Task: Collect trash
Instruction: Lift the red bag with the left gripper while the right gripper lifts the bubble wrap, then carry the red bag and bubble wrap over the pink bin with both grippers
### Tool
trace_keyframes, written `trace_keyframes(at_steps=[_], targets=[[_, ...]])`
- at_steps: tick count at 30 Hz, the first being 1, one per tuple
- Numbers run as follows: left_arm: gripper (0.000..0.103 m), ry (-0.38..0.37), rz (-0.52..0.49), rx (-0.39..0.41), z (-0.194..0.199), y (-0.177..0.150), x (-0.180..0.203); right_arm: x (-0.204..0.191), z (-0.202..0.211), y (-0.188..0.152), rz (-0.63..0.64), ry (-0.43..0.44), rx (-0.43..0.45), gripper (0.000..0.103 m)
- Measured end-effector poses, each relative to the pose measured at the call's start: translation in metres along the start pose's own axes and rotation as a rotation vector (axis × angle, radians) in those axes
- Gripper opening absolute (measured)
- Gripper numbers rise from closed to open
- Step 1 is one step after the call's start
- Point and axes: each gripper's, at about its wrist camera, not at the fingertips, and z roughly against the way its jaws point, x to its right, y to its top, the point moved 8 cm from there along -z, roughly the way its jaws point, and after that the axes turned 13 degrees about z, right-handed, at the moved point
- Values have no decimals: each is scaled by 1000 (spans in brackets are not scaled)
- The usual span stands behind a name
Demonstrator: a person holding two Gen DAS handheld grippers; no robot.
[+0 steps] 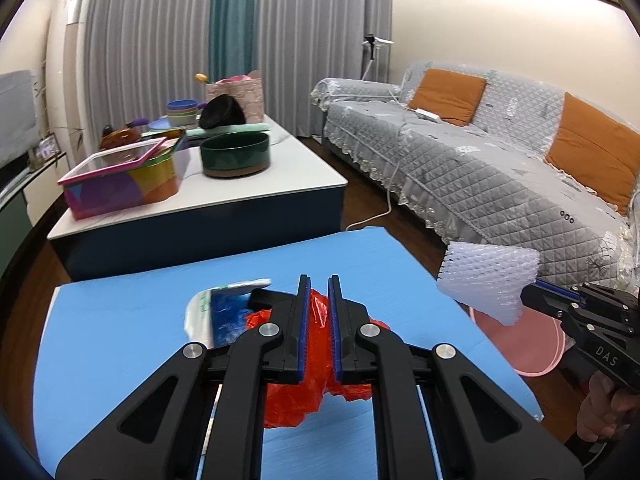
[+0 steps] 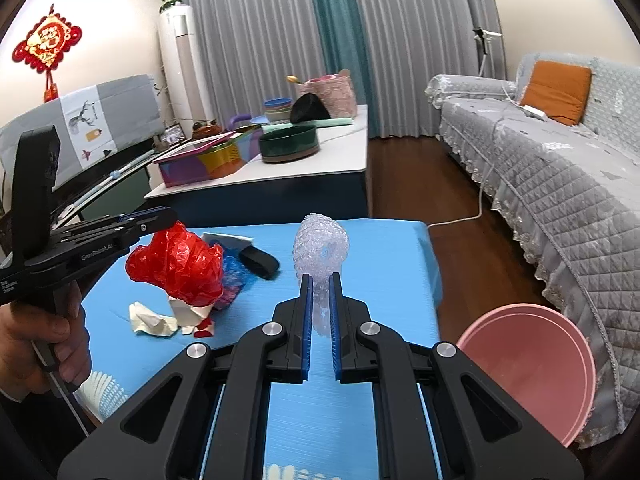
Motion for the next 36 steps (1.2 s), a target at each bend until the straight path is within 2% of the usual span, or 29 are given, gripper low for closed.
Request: trace_keyframes(at_steps=[22, 36], targets=[[8, -115, -83, -27, -17, -9, 84, 77, 34, -21, -88, -135, -8, 8], [8, -183, -147, -42, -19, -19, 142, 125, 74, -32, -144, -225, 8, 8]])
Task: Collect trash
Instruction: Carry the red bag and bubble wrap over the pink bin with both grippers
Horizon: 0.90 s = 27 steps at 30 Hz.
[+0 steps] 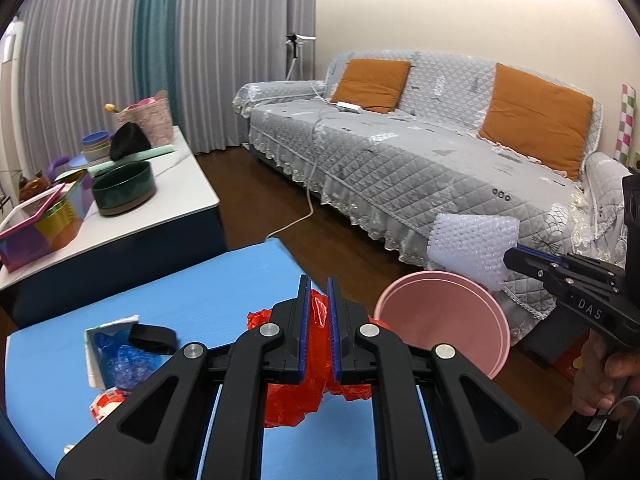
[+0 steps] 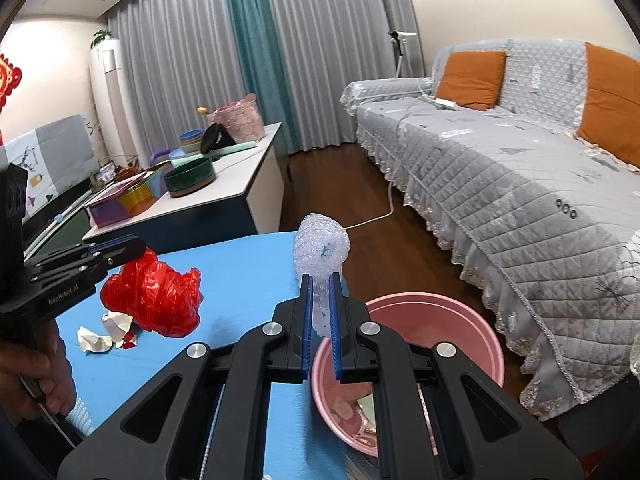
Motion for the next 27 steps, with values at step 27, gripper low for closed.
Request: trace_keyframes(at_steps=[27], targets=[[8, -107, -69, -61, -34, -11, 98, 71, 39, -20, -88, -109, -7, 8]])
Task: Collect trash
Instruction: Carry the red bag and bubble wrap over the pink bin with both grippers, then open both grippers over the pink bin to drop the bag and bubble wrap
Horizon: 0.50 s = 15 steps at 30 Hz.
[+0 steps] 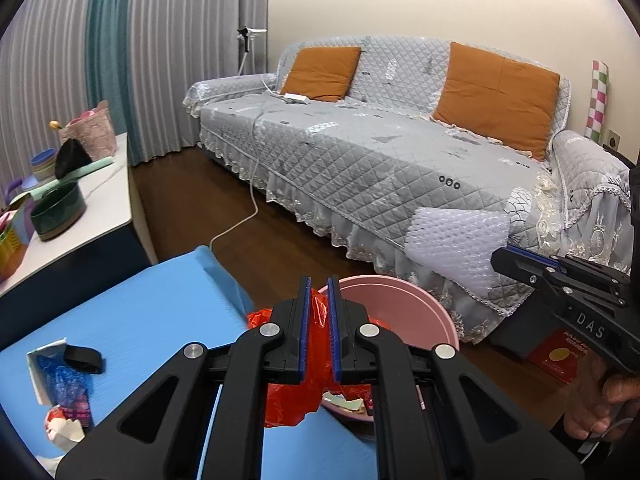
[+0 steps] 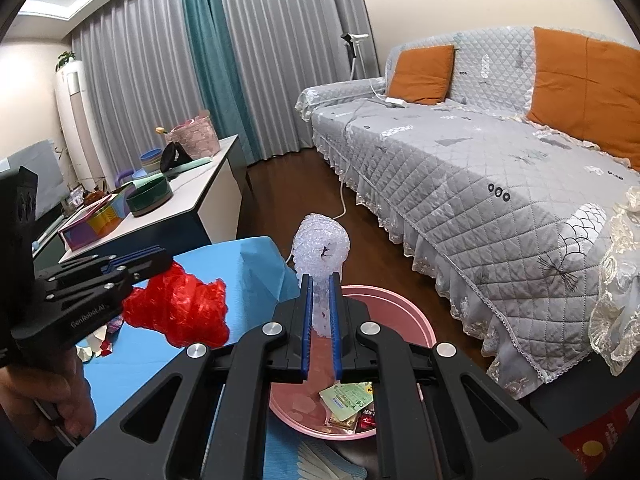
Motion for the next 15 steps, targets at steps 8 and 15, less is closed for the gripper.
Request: trace_keyframes(at_steps=[8, 15], targets=[[8, -15, -16, -23, -16, -4, 24, 7, 1, -1, -10, -9, -1, 8], [14, -39, 7, -65, -29, -5, 30, 14, -1, -5, -24, -30, -21, 20]])
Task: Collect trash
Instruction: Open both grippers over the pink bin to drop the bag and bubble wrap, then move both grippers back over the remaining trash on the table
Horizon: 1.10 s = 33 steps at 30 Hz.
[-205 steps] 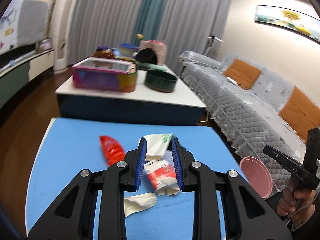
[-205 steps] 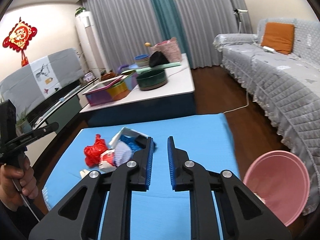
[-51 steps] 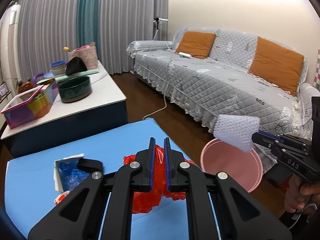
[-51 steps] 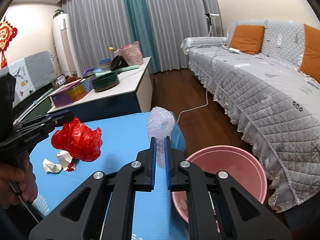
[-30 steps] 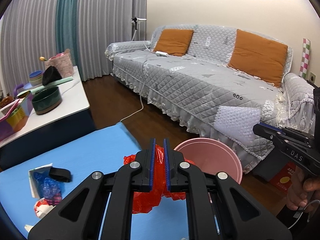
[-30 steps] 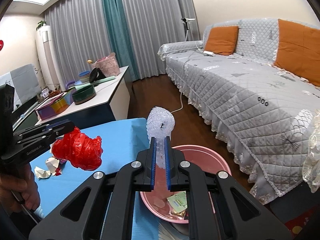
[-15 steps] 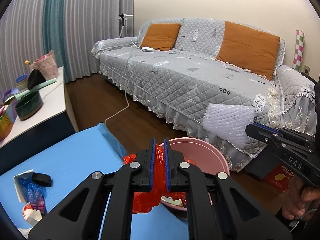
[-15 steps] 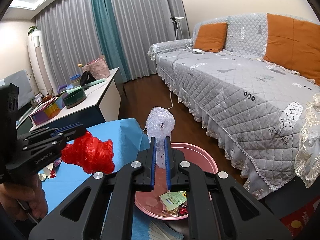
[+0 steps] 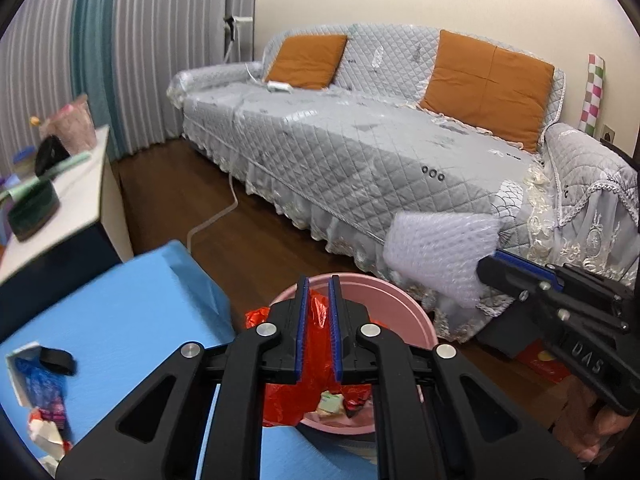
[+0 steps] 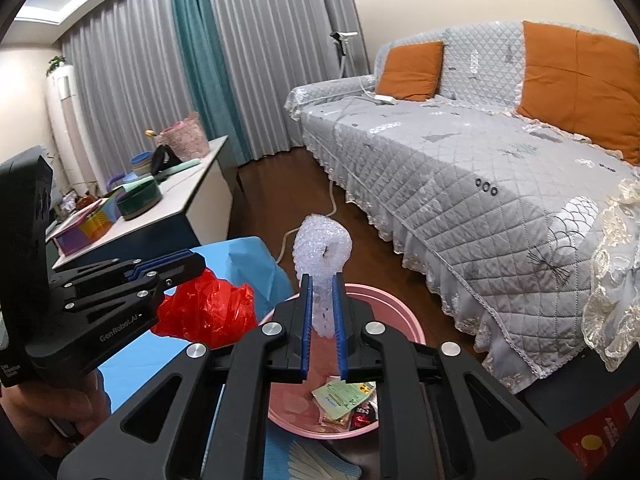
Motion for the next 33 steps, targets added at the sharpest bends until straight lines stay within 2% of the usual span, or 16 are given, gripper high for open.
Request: trace_keyframes(at_steps=[1, 2, 10, 16, 28, 33], targets=[[15, 6, 4, -3, -1, -1, -2, 0, -1, -1, -4, 0, -8, 38], [18, 16, 6, 0, -1, 0, -4, 2, -2, -2, -12, -6, -11, 47], [18, 32, 47, 12, 12, 1, -22, 2, 2, 1, -44, 1, 2, 48], [18, 61, 54, 37, 30, 4, -42, -16, 1, 8, -41, 30, 16, 48], [18, 159, 125, 106, 88, 4, -124, -89, -6, 28, 26, 134, 49, 45], [18, 205, 168, 134, 114, 2, -165, -125, -11, 35, 61, 190, 56, 38]])
